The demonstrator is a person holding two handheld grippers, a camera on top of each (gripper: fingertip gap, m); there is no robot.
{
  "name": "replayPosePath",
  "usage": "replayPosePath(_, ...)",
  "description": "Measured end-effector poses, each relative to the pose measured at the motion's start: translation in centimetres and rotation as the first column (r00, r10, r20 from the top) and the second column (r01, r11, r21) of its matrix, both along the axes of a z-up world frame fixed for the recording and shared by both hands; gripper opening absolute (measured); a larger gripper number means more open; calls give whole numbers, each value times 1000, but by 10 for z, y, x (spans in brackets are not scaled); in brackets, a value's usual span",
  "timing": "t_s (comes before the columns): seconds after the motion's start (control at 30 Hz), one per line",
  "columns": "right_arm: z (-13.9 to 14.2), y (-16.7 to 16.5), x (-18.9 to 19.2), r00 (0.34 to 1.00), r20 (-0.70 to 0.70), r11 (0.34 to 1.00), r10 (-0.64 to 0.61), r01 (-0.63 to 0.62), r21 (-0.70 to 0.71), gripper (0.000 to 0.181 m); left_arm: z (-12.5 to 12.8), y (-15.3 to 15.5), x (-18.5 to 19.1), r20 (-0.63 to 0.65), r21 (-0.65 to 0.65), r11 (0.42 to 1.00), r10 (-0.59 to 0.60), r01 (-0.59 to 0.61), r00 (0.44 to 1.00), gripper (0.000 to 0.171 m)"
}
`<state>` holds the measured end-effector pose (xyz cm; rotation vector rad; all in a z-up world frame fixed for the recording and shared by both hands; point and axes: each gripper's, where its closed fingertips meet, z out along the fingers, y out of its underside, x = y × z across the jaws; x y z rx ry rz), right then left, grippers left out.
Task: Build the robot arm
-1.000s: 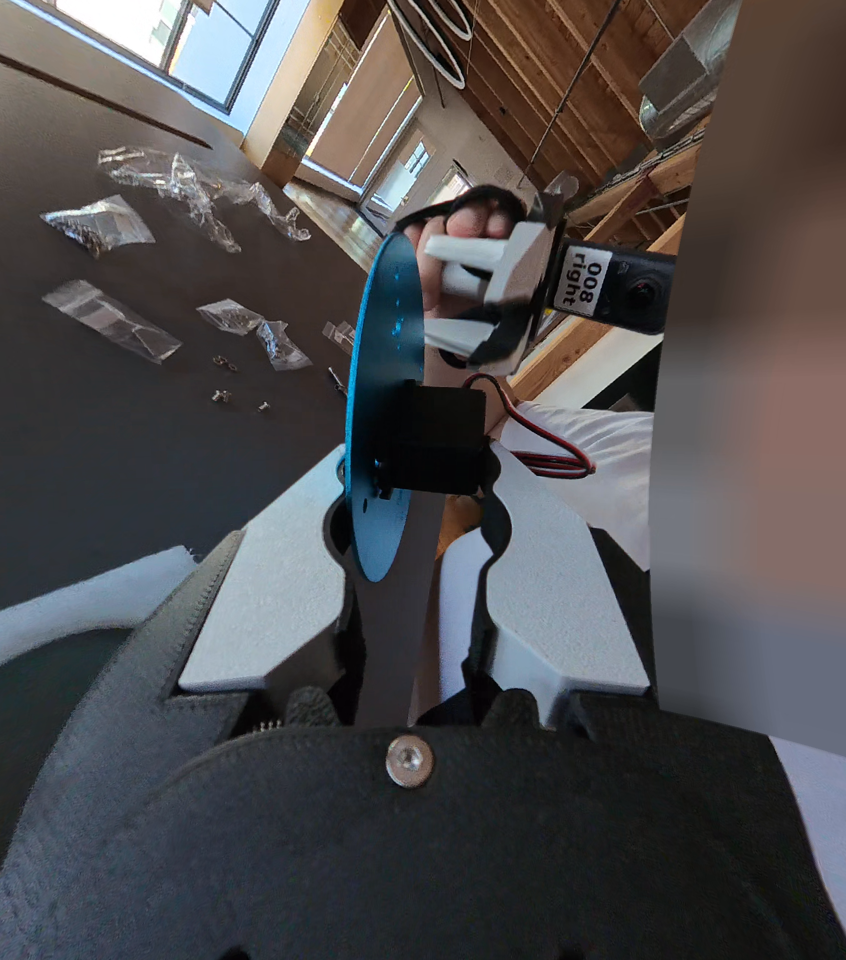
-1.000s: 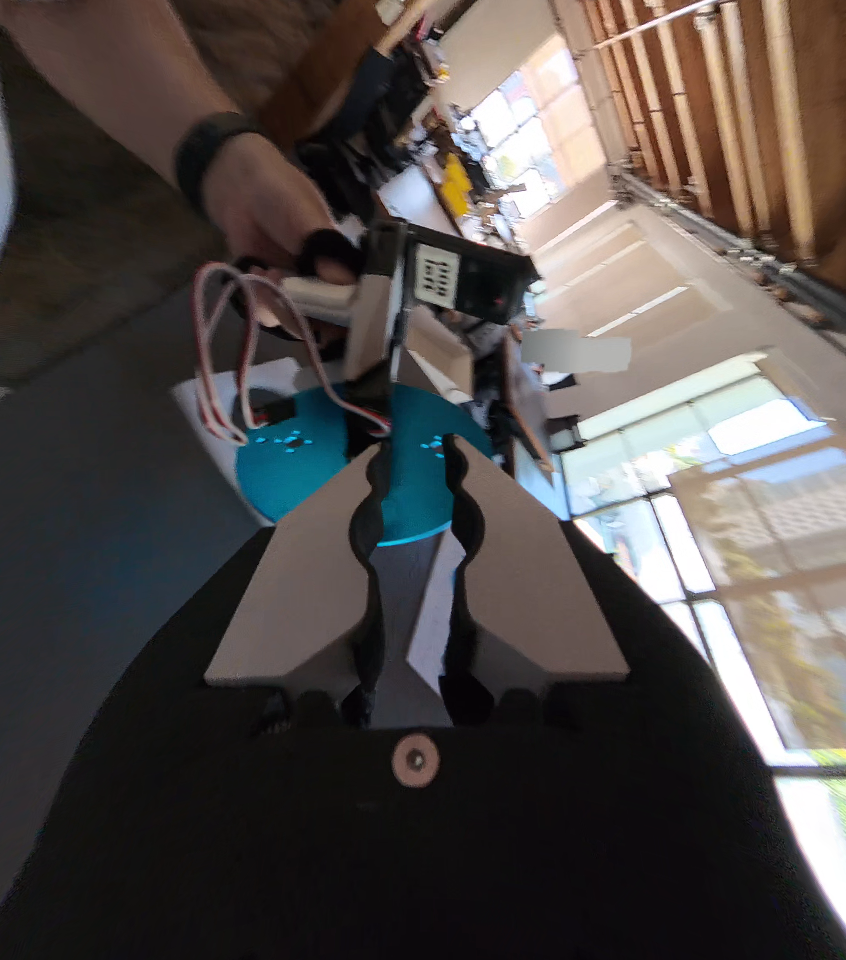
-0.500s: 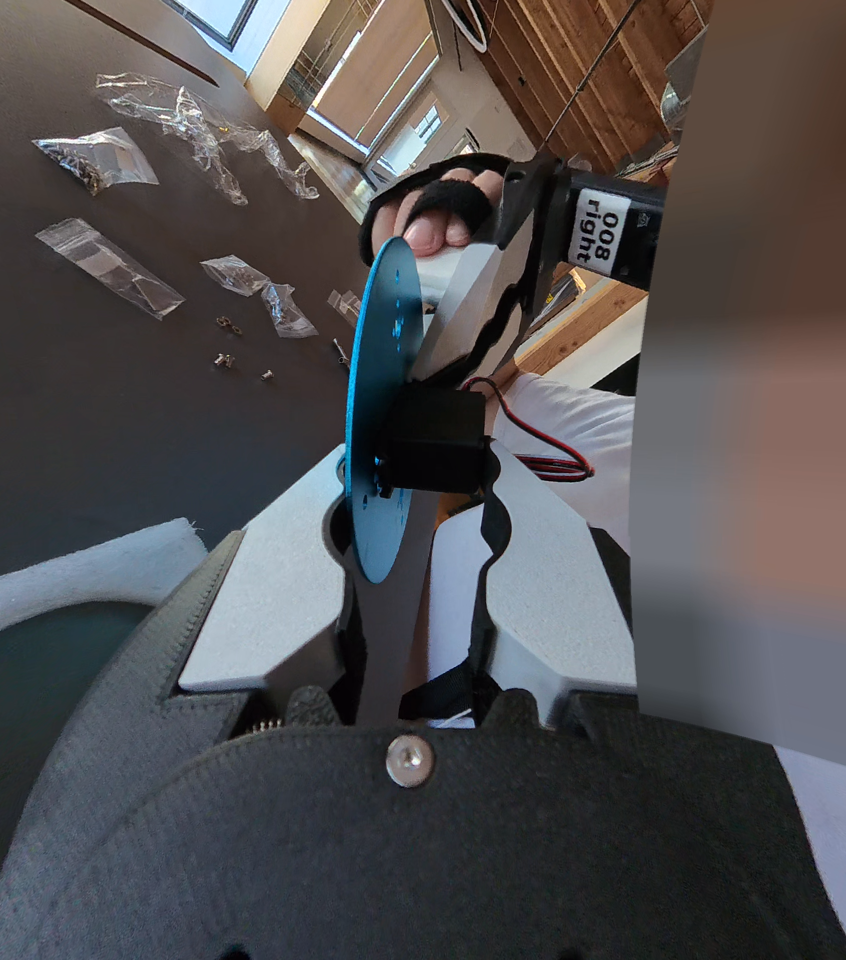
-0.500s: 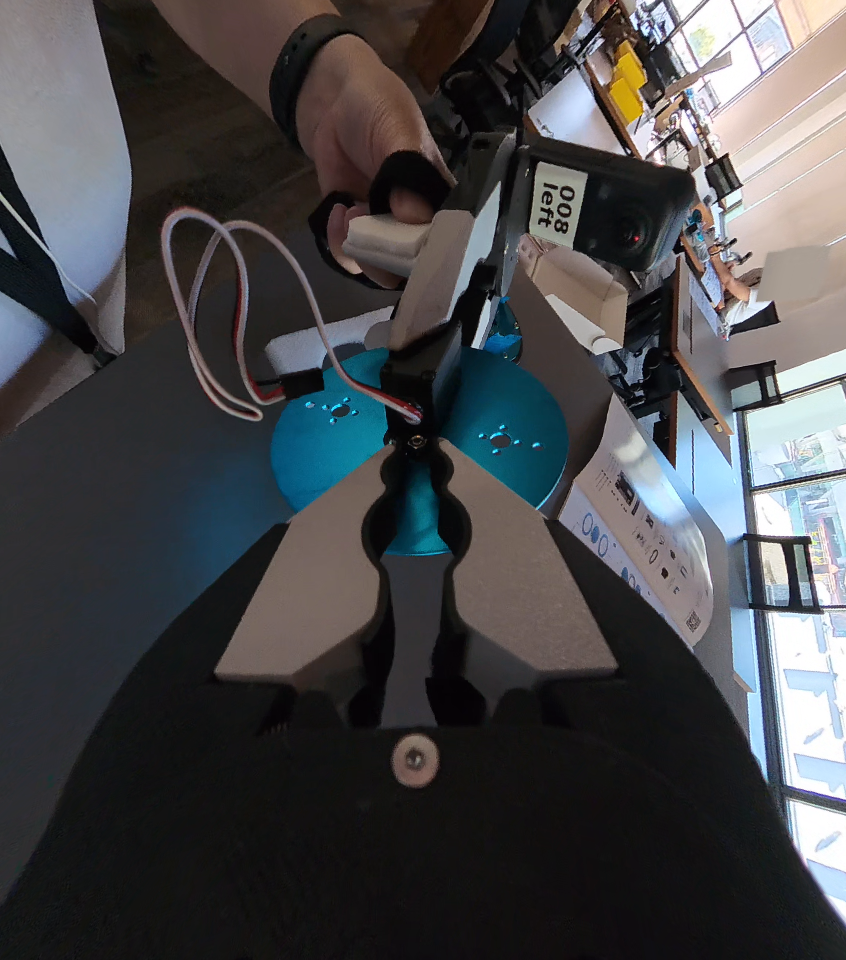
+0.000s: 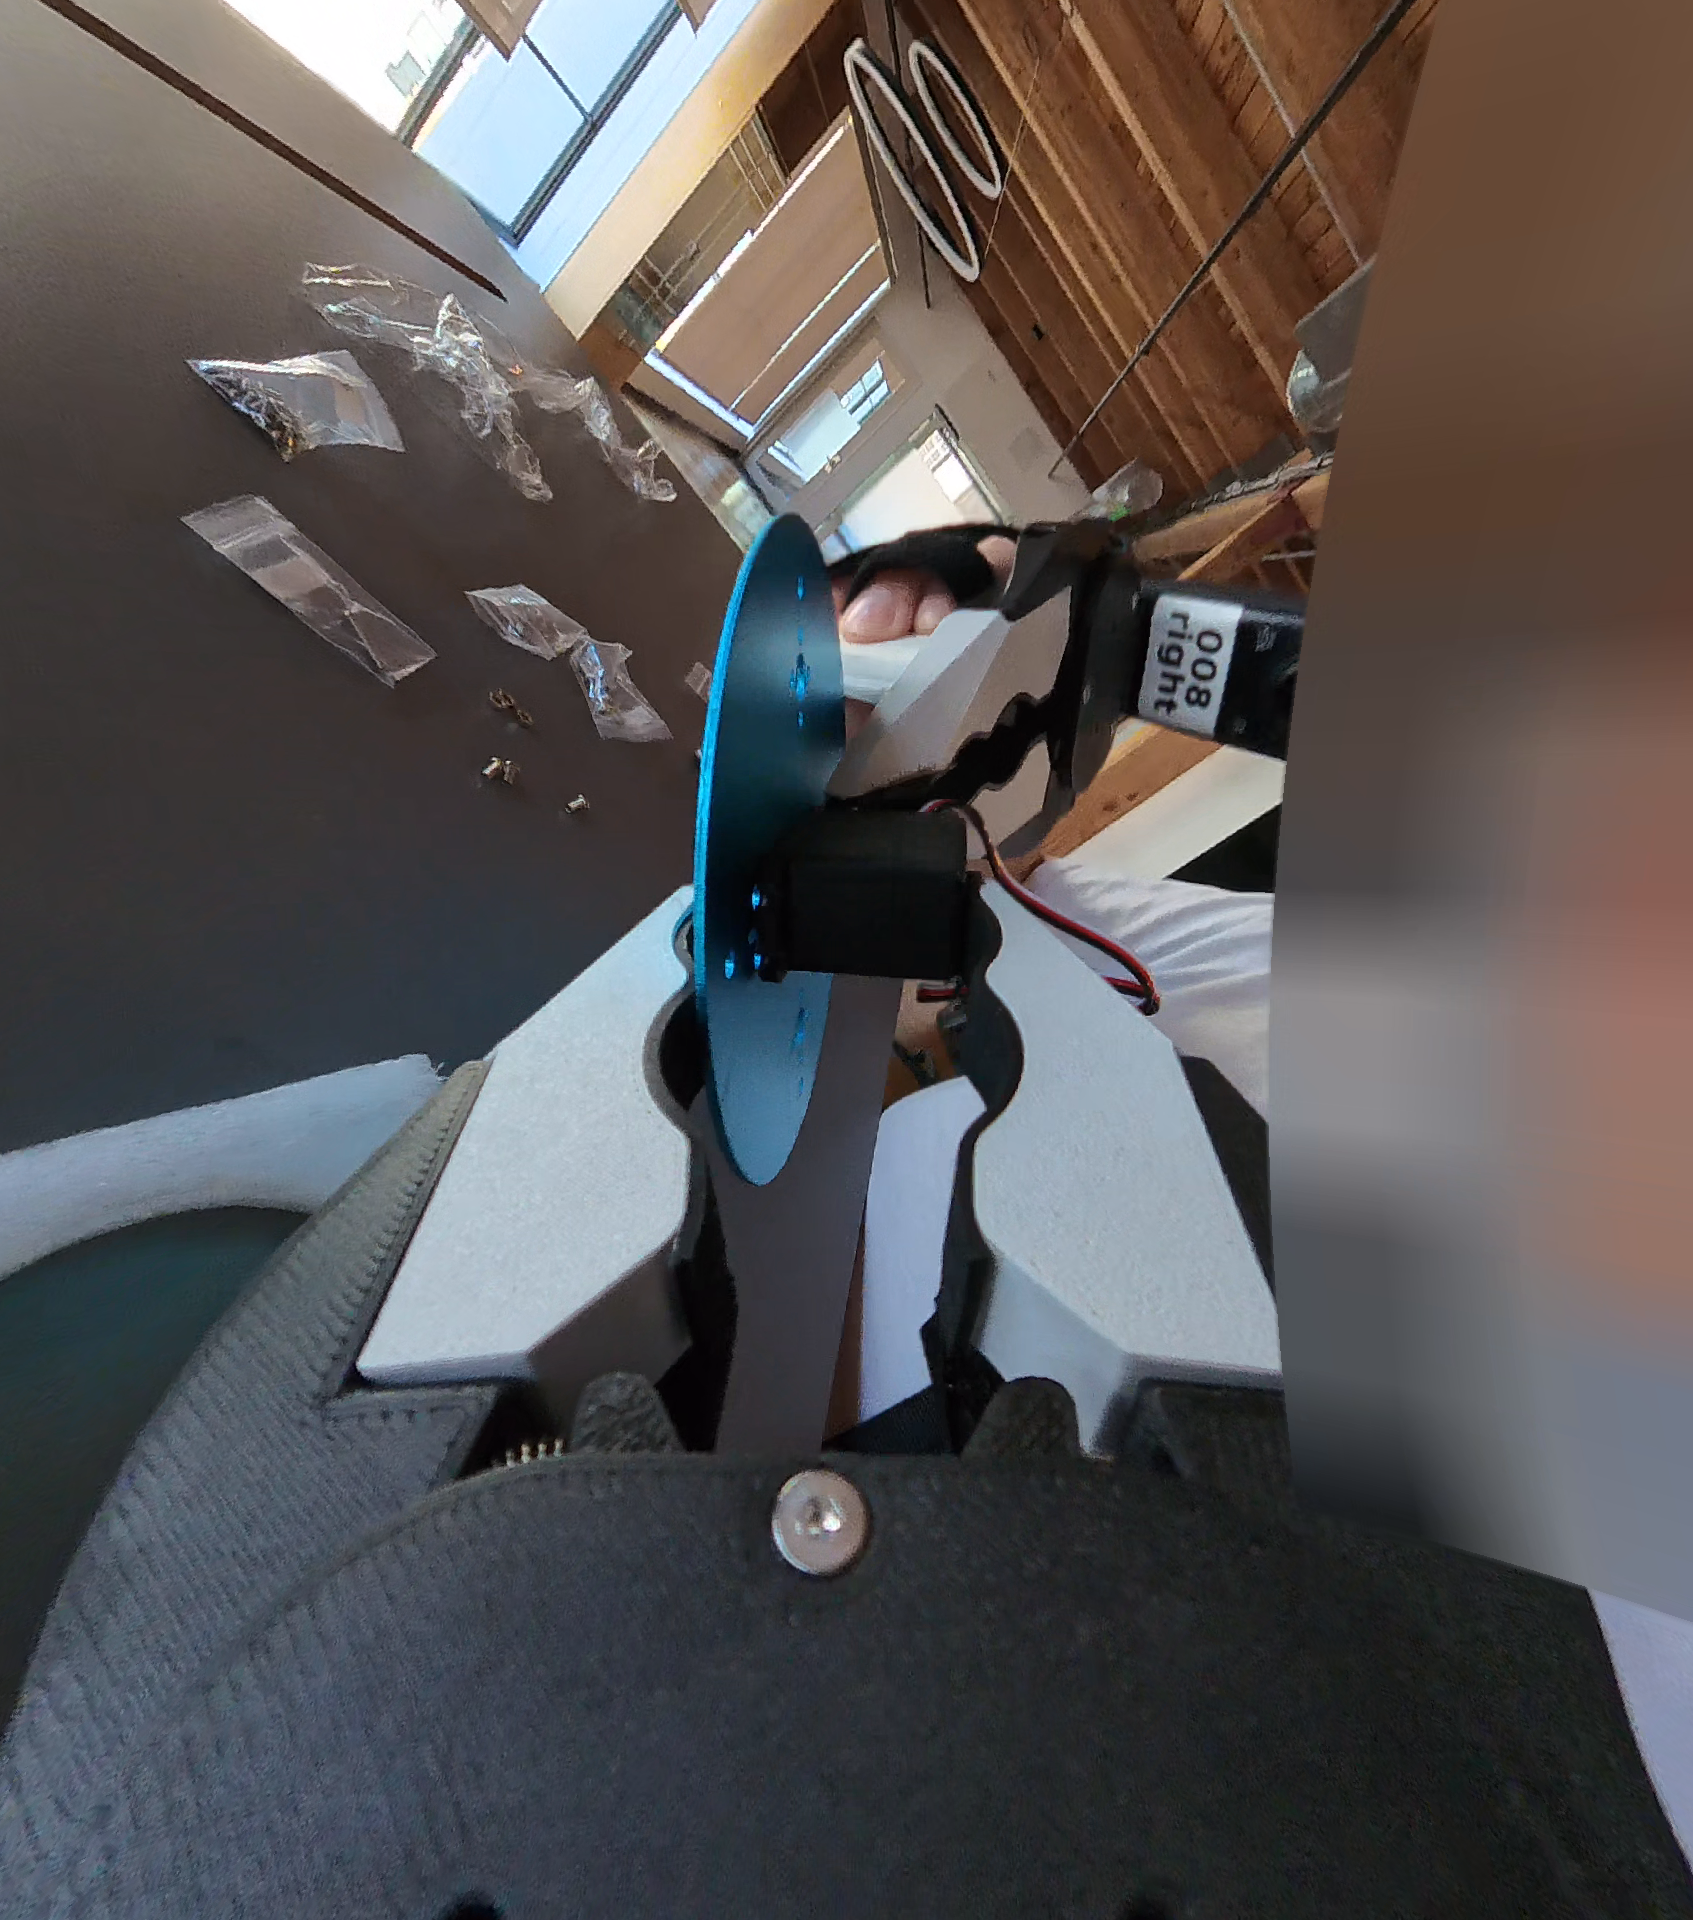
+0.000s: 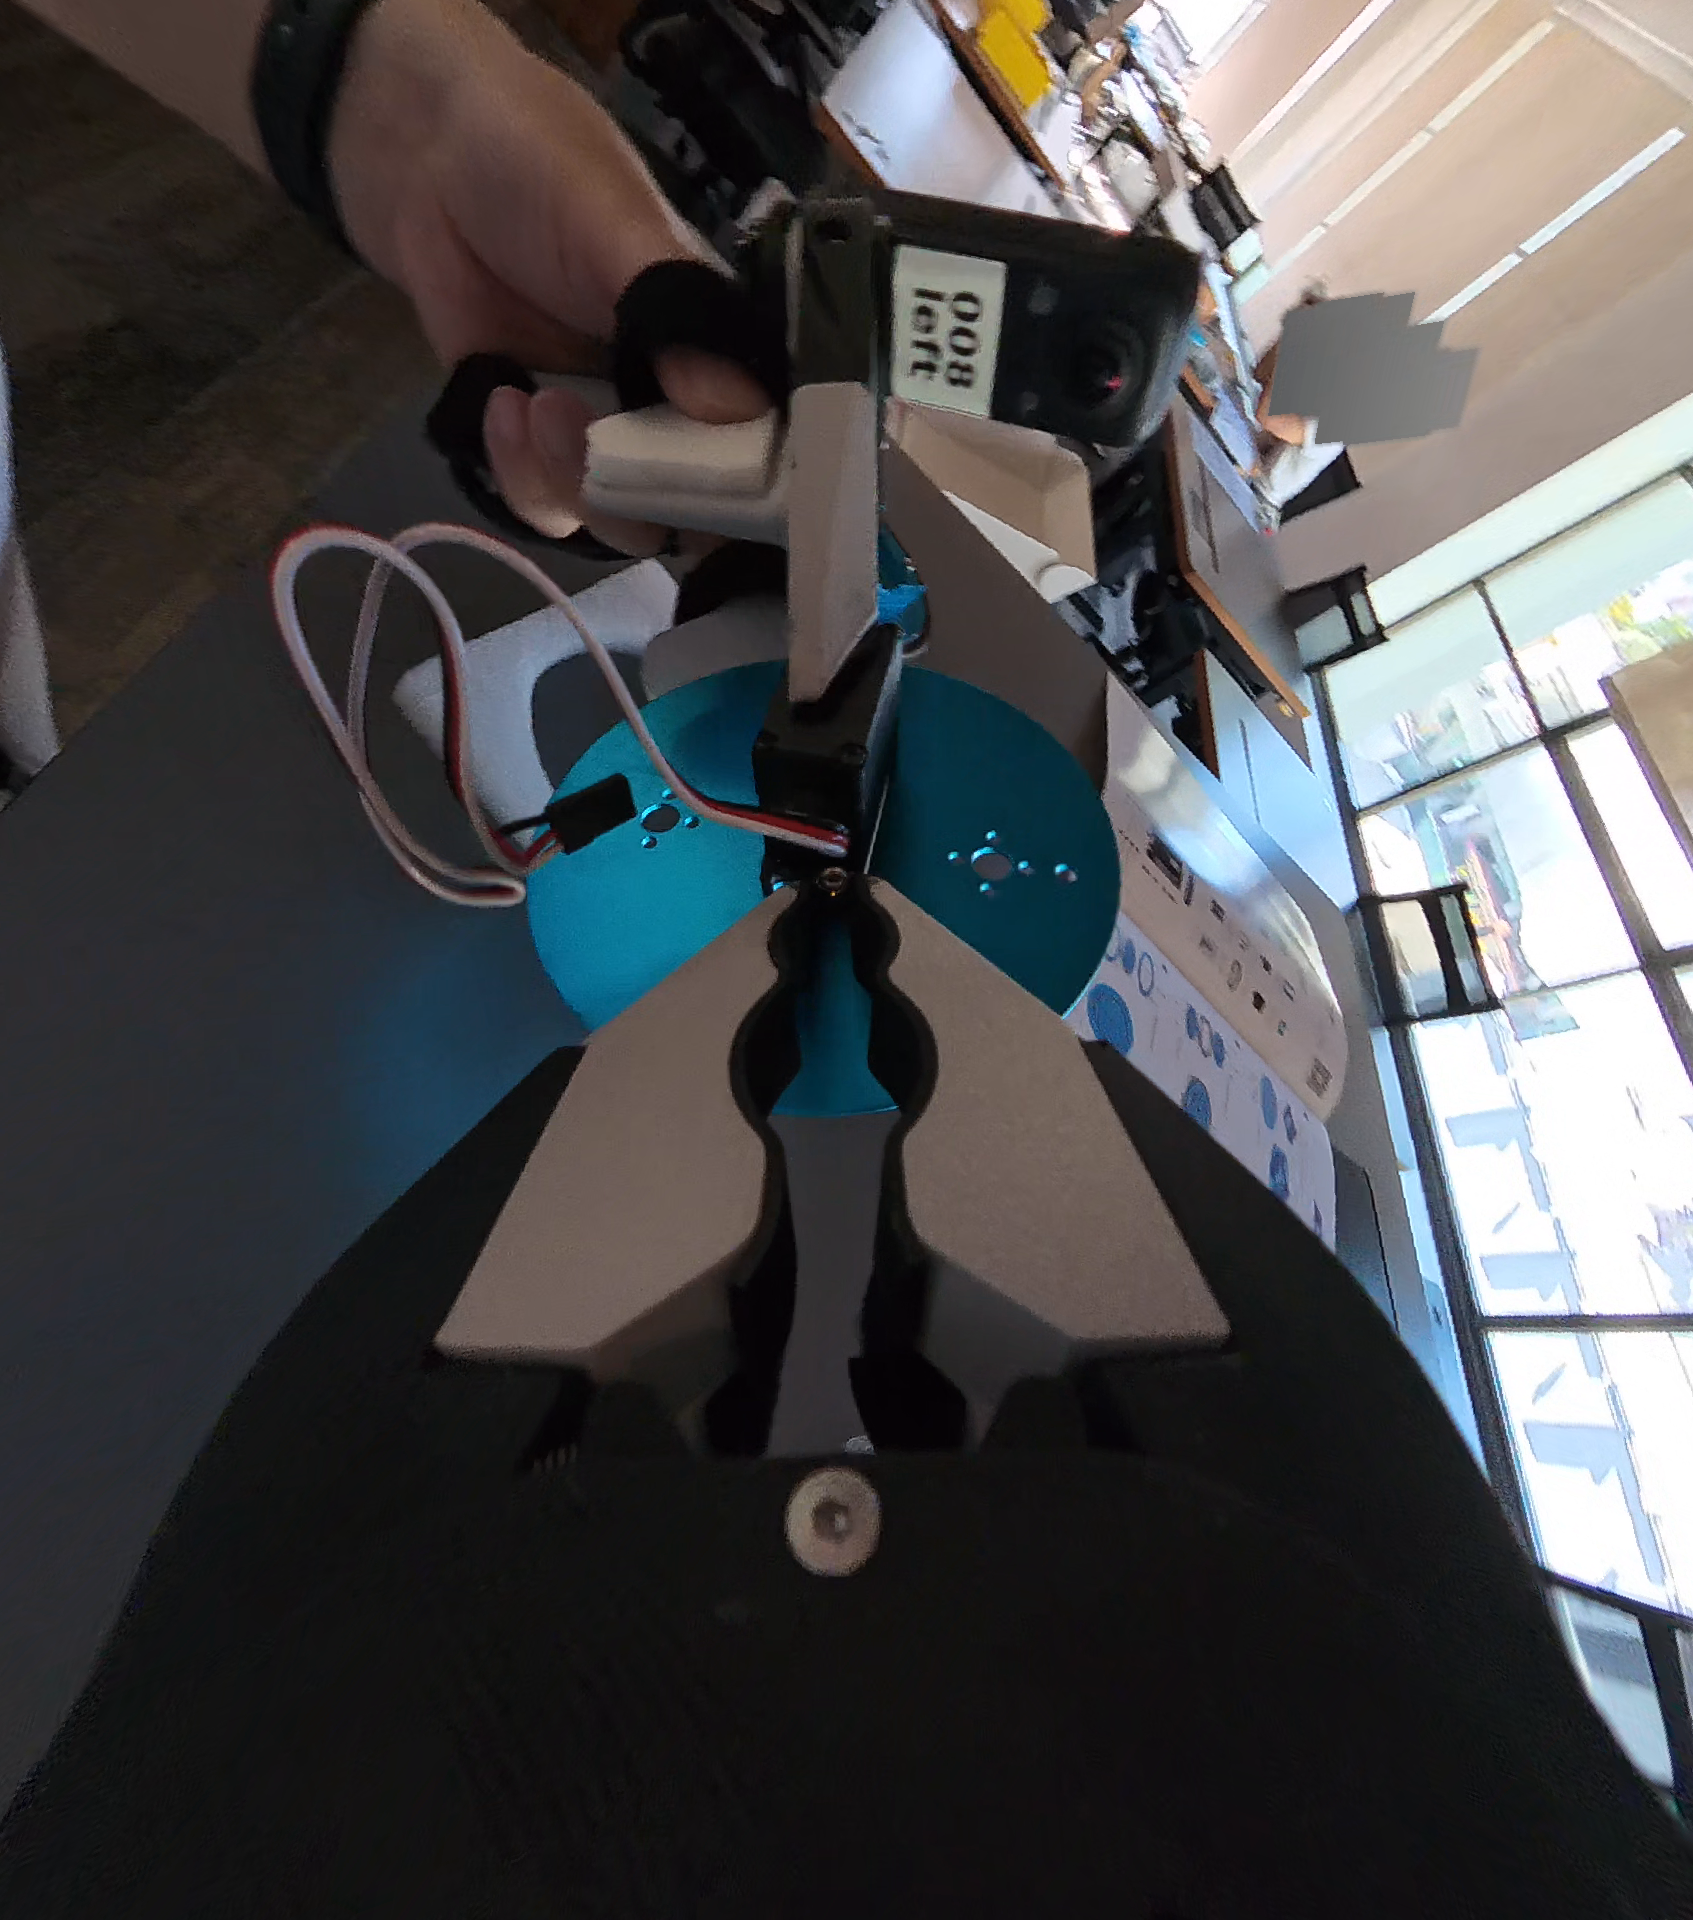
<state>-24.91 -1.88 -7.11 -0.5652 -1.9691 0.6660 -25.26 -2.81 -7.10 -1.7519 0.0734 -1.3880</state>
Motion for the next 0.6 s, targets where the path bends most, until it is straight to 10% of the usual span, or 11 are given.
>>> replayPosePath(0.6, -10, 5, 0, 987, -55, 950, -151, 129, -284, 31, -6, 11, -4, 184, -63, 996, 68, -57, 981, 45)
